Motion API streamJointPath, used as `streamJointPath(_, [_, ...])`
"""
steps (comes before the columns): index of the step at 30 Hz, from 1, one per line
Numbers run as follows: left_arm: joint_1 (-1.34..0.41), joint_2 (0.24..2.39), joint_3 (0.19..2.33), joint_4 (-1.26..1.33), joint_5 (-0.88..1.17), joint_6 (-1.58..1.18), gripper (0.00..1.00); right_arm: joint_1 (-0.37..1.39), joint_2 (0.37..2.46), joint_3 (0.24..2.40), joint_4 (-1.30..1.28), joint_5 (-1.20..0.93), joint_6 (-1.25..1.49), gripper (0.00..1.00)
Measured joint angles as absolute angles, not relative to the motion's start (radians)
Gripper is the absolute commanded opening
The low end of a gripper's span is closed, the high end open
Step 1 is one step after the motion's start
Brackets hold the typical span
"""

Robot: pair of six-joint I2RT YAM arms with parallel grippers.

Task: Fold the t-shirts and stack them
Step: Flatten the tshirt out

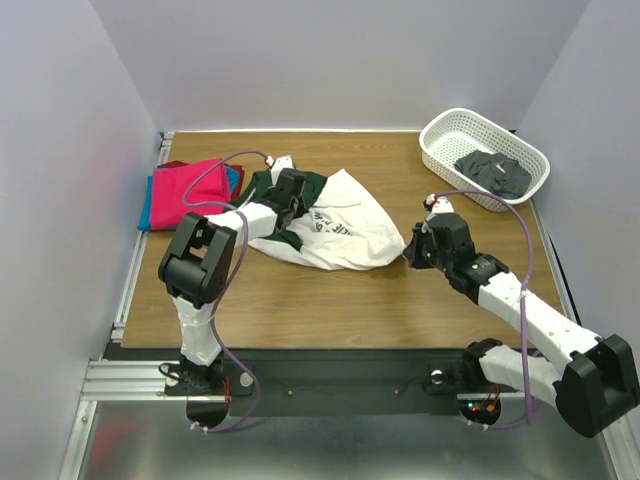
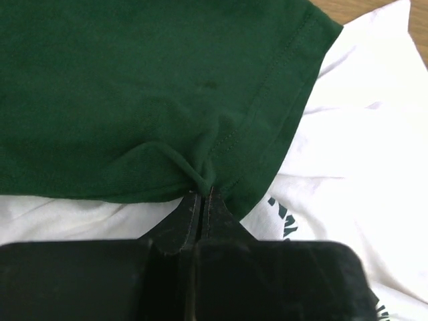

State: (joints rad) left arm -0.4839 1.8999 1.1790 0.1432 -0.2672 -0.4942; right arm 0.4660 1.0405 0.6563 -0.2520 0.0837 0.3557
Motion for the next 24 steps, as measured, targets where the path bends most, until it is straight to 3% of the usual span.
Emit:
streamJointPath(8, [-0.481,1.747,1.179,0.042,-0.291,-0.457,0.0,0.466,1.04,0.676,-0.259,0.223,0.326,0.0])
streamJointPath(18, [-0.269,1.148,1.204,-0.031,-0.321,-0.43,0.0,0.465,1.033,0.885,-0.287,0.456,0.237,0.0])
streamJointPath(24, [-0.202,0.981,1.272,-0.1,-0.37,-0.4,0.0,0.464,0.978,0.999,-0.33,0.543,0.194,0.0])
